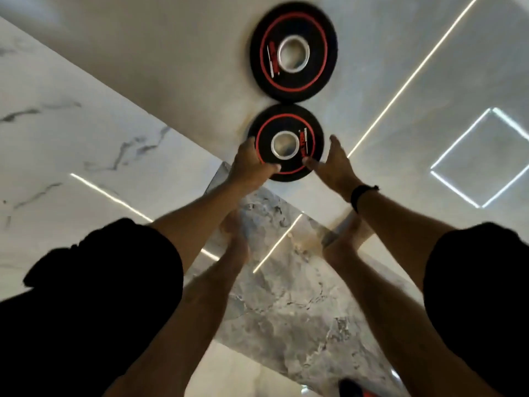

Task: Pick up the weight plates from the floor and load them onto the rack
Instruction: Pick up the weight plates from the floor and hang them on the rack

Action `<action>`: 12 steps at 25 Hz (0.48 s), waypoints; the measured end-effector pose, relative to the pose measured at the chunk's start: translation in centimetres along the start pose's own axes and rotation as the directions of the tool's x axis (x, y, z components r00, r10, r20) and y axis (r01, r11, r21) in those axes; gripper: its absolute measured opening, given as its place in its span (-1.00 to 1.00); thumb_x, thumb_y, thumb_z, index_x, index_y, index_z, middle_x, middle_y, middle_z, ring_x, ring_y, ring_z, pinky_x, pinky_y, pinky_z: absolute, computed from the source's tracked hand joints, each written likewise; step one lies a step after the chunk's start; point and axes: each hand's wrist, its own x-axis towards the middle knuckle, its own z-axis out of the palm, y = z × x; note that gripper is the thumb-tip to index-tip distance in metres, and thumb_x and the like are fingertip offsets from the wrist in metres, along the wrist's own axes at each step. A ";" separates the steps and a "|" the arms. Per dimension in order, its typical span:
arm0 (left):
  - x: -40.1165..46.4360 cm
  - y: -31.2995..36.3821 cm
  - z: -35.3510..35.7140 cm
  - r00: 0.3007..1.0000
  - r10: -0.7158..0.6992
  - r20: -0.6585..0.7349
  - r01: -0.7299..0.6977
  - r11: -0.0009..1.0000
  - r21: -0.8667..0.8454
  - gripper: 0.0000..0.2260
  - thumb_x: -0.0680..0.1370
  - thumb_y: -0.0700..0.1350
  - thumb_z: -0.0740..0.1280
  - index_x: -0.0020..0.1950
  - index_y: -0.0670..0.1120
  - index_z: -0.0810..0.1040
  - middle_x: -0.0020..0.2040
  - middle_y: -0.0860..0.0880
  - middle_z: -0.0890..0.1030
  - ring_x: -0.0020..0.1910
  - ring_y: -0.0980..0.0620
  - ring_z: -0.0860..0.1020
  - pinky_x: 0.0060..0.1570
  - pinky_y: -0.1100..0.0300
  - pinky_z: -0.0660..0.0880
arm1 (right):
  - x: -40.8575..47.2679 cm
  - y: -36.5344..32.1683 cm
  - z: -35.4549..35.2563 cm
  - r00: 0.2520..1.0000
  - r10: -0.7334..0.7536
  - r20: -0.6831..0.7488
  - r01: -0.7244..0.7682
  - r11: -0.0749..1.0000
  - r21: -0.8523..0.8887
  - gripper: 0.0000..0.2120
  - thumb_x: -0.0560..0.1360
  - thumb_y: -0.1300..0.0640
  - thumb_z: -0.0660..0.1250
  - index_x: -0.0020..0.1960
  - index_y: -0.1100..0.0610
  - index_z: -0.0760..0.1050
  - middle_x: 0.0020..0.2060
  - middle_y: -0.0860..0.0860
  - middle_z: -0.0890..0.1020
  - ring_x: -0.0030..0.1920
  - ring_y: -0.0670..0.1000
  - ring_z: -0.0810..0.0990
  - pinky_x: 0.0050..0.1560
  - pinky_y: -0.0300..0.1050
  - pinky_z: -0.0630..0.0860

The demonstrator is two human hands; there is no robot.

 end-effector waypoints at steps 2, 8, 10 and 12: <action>3.9 -0.3 1.6 0.998 -0.029 -0.057 0.029 1.000 -0.006 -0.16 0.39 -0.11 0.53 0.57 -0.14 0.18 0.52 -0.15 0.31 0.49 -0.16 0.30 0.44 0.03 0.29 | 3.9 1.0 1.6 0.998 -0.008 -0.055 0.009 1.000 0.027 -0.09 0.46 -0.01 0.45 0.58 0.24 -0.02 0.51 0.23 0.21 0.51 0.23 0.19 0.51 0.13 0.18; 9.3 0.1 3.6 0.959 -0.125 -0.253 0.083 0.982 -0.172 -0.34 0.31 -0.01 0.53 0.34 -0.11 0.39 0.36 -0.09 0.34 0.26 -0.14 0.41 0.07 0.11 0.40 | 8.1 1.6 3.2 0.963 0.045 -0.266 0.010 0.979 0.202 -0.30 0.34 -0.12 0.49 0.35 0.08 0.31 0.31 0.11 0.36 0.31 0.20 0.38 0.34 0.14 0.40; 9.4 0.2 2.8 0.960 -0.183 -0.210 0.121 0.953 -0.276 -0.23 0.13 0.14 0.58 0.26 -0.13 0.50 0.27 -0.09 0.45 0.15 -0.09 0.52 0.08 0.04 0.54 | 8.2 1.7 2.2 0.973 0.113 -0.199 -0.050 0.953 0.299 -0.28 0.20 -0.27 0.50 0.23 0.06 0.43 0.24 0.08 0.48 0.21 0.15 0.50 0.21 0.12 0.52; 8.4 0.1 1.9 0.971 -0.203 -0.125 0.158 0.940 -0.303 -0.23 0.05 0.19 0.62 0.14 -0.17 0.59 0.11 -0.09 0.61 0.02 -0.08 0.63 -0.04 0.08 0.62 | 6.9 2.5 1.1 0.988 0.116 -0.100 -0.081 0.951 0.300 -0.33 0.20 -0.29 0.51 0.14 0.11 0.56 0.10 0.09 0.63 0.08 0.12 0.62 0.03 0.06 0.62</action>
